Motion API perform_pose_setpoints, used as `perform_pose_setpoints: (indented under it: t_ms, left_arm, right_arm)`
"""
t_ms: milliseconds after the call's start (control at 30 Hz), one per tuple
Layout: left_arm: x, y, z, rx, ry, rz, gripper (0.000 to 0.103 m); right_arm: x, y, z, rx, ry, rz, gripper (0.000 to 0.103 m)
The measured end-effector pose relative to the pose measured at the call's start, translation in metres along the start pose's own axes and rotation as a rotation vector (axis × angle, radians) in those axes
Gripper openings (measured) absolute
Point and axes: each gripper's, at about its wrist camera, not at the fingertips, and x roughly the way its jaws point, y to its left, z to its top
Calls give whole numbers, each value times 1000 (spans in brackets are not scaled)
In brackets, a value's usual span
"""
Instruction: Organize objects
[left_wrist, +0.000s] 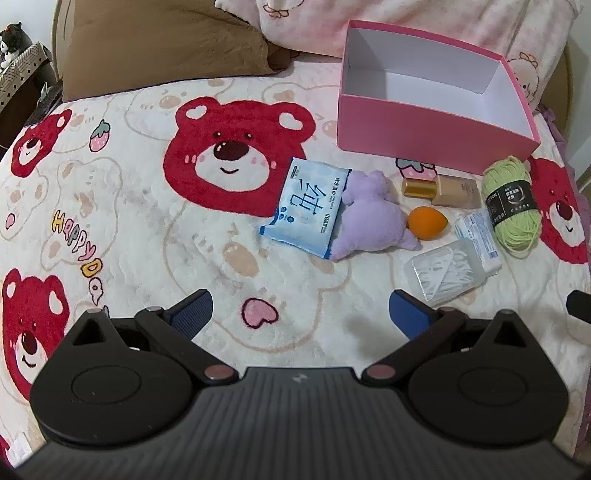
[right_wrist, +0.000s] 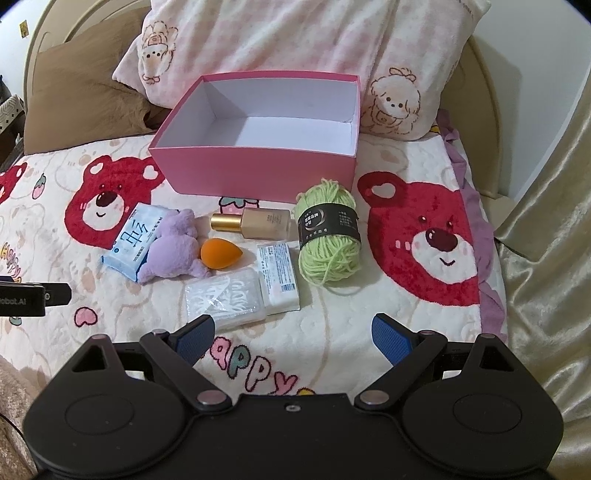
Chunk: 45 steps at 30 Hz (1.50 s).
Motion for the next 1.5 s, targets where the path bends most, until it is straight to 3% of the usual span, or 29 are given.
perform_pose_setpoints:
  t_ms: [867, 1500]
  left_arm:
    - [-9, -11, -4, 31, -14, 17, 103]
    - [-12, -13, -6, 20, -14, -21, 103]
  right_arm:
    - [4, -6, 0, 16, 18, -19, 94]
    - [6, -7, -1, 19, 23, -21, 94]
